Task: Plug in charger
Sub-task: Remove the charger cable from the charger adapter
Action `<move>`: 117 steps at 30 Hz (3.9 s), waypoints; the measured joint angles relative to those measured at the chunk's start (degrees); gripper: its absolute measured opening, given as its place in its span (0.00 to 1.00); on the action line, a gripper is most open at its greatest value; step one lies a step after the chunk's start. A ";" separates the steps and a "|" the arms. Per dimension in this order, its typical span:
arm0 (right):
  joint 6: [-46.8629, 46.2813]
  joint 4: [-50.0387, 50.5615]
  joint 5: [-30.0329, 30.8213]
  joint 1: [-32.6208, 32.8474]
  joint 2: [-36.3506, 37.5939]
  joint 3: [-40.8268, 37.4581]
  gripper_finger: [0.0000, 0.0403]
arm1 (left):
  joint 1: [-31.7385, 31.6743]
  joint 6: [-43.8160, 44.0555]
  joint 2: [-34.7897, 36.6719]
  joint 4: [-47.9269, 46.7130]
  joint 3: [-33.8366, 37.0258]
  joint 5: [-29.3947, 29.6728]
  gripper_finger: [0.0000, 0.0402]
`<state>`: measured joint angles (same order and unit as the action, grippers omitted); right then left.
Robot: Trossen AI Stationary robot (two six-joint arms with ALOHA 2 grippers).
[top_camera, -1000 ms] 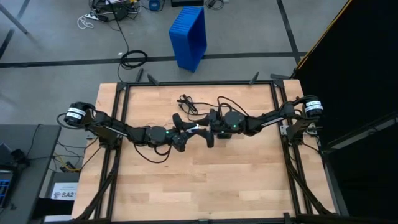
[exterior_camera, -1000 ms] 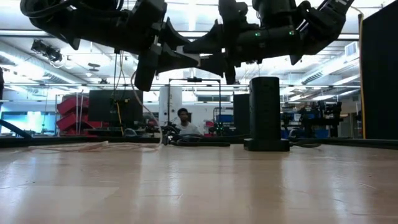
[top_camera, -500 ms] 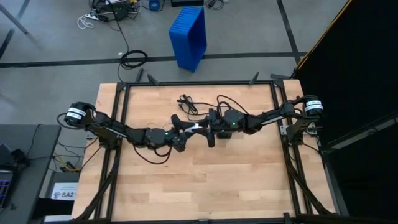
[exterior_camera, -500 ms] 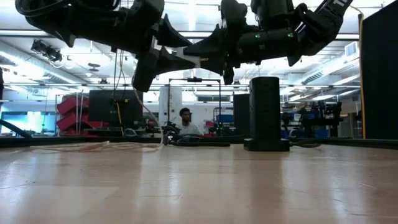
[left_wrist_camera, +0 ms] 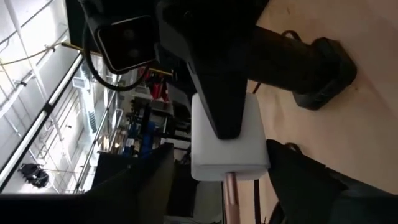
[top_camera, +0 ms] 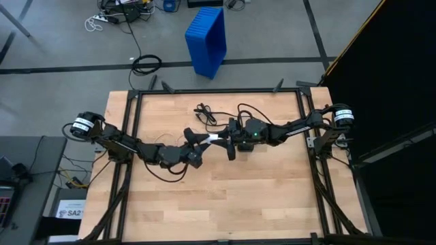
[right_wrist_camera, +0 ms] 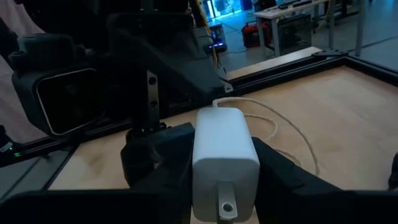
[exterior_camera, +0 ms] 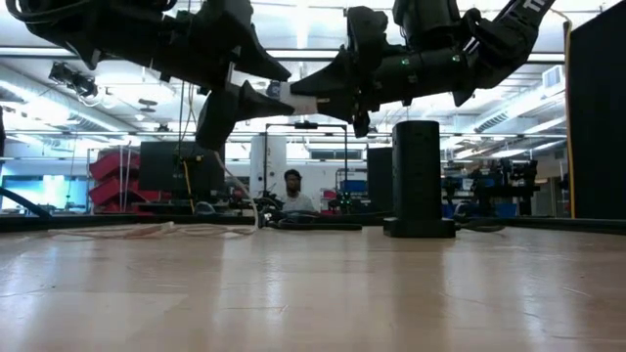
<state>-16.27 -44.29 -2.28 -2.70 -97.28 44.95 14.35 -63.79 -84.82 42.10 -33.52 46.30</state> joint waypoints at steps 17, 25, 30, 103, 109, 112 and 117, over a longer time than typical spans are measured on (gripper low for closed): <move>1.16 1.94 -0.26 0.02 0.00 0.04 0.22 | -0.68 4.72 0.07 -4.56 -0.09 1.14 0.40; 1.25 3.21 -1.84 0.23 -0.02 -0.16 0.22 | -1.33 4.14 1.00 -7.72 0.20 8.12 0.39; 1.40 3.44 -1.86 0.39 0.03 -0.15 0.22 | -2.16 7.12 5.55 -9.15 2.04 5.45 0.38; -1.68 0.85 1.06 -0.04 -0.06 -0.06 0.22 | -3.85 17.36 6.49 -8.77 3.76 -9.72 0.01; -1.64 2.39 1.31 0.07 1.00 -0.09 0.22 | -2.82 16.39 6.47 -12.38 4.00 -2.34 0.01; -1.69 3.22 0.96 0.13 2.25 -1.36 0.22 | -2.58 16.73 6.51 -14.20 4.61 0.93 0.00; -1.65 3.59 1.56 0.43 4.79 -2.77 0.22 | -2.71 20.76 6.47 -11.56 8.66 -1.31 0.00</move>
<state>-17.92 -40.71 -0.72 -2.27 -92.49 42.18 11.64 -43.02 -78.35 30.54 -24.86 45.00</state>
